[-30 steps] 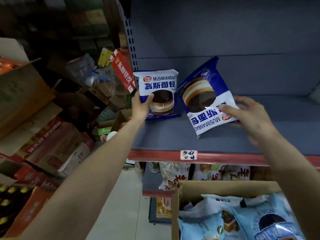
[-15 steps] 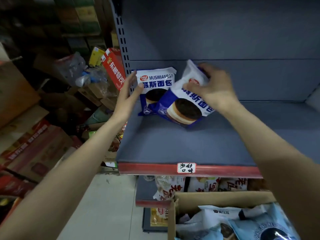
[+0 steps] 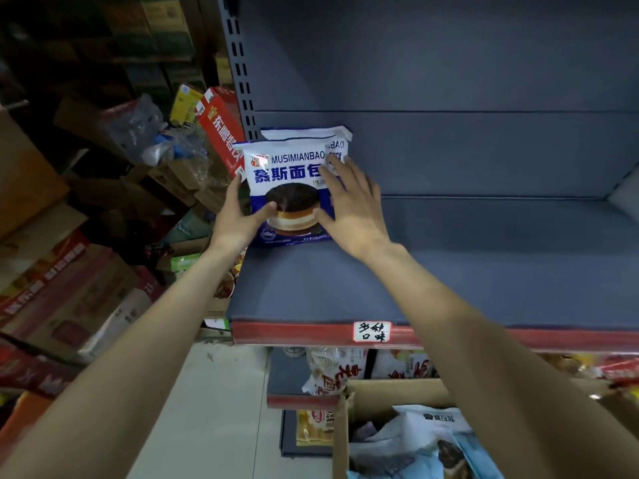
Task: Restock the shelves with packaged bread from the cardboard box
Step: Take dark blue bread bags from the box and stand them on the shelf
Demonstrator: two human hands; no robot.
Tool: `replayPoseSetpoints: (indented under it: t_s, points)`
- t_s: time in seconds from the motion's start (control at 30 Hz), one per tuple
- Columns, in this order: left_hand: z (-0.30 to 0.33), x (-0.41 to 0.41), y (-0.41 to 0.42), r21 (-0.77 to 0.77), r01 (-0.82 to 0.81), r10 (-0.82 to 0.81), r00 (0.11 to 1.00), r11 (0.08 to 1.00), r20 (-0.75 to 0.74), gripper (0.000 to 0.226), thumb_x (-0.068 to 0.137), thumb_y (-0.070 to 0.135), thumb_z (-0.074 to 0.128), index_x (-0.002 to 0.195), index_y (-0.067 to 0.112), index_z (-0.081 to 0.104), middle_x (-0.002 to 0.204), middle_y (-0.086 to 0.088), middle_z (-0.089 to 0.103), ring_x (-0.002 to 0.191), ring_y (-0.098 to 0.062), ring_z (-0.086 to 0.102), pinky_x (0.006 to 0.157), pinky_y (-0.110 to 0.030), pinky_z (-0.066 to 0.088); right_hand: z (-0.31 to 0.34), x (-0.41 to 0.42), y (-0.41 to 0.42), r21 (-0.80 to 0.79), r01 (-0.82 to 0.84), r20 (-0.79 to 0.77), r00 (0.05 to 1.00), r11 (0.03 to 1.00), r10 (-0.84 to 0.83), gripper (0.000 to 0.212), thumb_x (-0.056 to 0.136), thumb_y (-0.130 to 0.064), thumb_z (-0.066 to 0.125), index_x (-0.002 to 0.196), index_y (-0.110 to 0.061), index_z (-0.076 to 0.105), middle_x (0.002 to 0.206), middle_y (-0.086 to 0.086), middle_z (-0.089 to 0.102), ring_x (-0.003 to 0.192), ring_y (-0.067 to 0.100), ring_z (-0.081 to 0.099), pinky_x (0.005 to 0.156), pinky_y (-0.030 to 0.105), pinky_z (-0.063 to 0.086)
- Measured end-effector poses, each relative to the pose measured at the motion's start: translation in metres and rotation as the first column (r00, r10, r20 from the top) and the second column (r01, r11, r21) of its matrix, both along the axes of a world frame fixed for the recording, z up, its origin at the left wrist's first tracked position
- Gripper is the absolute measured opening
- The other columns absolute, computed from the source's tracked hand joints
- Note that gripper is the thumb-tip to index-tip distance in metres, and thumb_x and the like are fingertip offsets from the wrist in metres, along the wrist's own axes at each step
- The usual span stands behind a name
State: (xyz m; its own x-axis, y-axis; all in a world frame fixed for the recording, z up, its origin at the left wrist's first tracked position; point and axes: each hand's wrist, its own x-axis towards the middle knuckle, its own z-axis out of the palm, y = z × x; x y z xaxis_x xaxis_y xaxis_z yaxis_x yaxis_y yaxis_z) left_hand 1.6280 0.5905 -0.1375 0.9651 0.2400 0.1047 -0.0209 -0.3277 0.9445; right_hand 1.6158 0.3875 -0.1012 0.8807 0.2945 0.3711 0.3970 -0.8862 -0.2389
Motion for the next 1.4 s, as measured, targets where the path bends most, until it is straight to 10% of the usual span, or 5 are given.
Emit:
replayPoseSetpoints:
  t_s: [0.27, 0.63, 0.73, 0.9, 1.4]
  points:
    - [0.03, -0.084, -0.044, 0.149, -0.22, 0.189, 0.962, 0.964, 0.199, 0.057, 0.083, 0.033, 0.065, 0.134, 0.02, 0.044, 0.128, 0.002, 0.056, 0.12, -0.015, 0.051, 0.101, -0.039, 0.043, -0.003, -0.081, -0.035, 0.289, -0.082, 0.113, 0.992, 0.954, 0.051, 0.049, 0.09, -0.031, 0.052, 0.136, -0.017, 0.047, 0.142, 0.003, 0.045, 0.138, 0.021, 0.027, 0.112, 0.042, 0.019]
    - [0.025, -0.277, -0.17, 0.214, 0.286, -0.275, 0.958, 0.934, -0.083, 0.017, 0.084, 0.03, 0.05, 0.098, 0.034, 0.06, 0.081, 0.011, 0.066, 0.075, -0.012, 0.064, 0.07, -0.032, 0.052, -0.049, -0.296, -0.189, 0.369, 0.203, -0.267, 0.958, 0.907, -0.106, 0.022, 0.09, -0.024, 0.053, 0.102, -0.011, 0.065, 0.071, 0.0, 0.066, 0.061, 0.026, 0.063, 0.055, 0.041, 0.052]
    - [-0.005, -0.314, -0.202, 0.682, 0.337, -0.41, 0.91, 0.649, -0.061, 0.029, 0.086, 0.032, 0.047, 0.108, 0.021, 0.062, 0.09, 0.007, 0.067, 0.085, -0.02, 0.064, 0.064, -0.033, 0.051, -0.073, -0.339, -0.233, 0.31, 0.273, -0.458, 0.882, 0.91, -0.109, 0.015, 0.09, -0.014, 0.059, 0.102, -0.011, 0.067, 0.079, 0.003, 0.07, 0.071, 0.025, 0.065, 0.065, 0.044, 0.054]
    - [-0.062, -0.372, -0.25, 0.585, 0.616, -0.447, 0.787, 0.527, -0.426, 0.035, 0.09, 0.034, 0.055, 0.121, 0.019, 0.056, 0.117, -0.001, 0.062, 0.11, -0.025, 0.054, 0.087, -0.034, 0.041, -0.106, -0.393, -0.293, 0.164, 0.278, -0.653, 0.749, 0.947, -0.107, 0.017, 0.088, -0.012, 0.06, 0.105, -0.011, 0.066, 0.102, 0.008, 0.069, 0.086, 0.028, 0.065, 0.076, 0.042, 0.051]
    - [-0.139, -0.451, -0.265, 0.421, 0.462, 0.189, 0.468, 0.781, -0.864, 0.089, 0.082, 0.064, 0.053, 0.148, 0.017, 0.019, 0.151, -0.016, 0.025, 0.134, -0.039, 0.026, 0.107, -0.044, 0.028, -0.134, -0.434, -0.291, -0.147, 0.106, -0.904, 0.389, 0.983, -0.177, 0.078, 0.071, -0.046, 0.075, 0.13, -0.012, 0.037, 0.13, 0.013, 0.036, 0.12, 0.034, 0.041, 0.098, 0.04, 0.039]
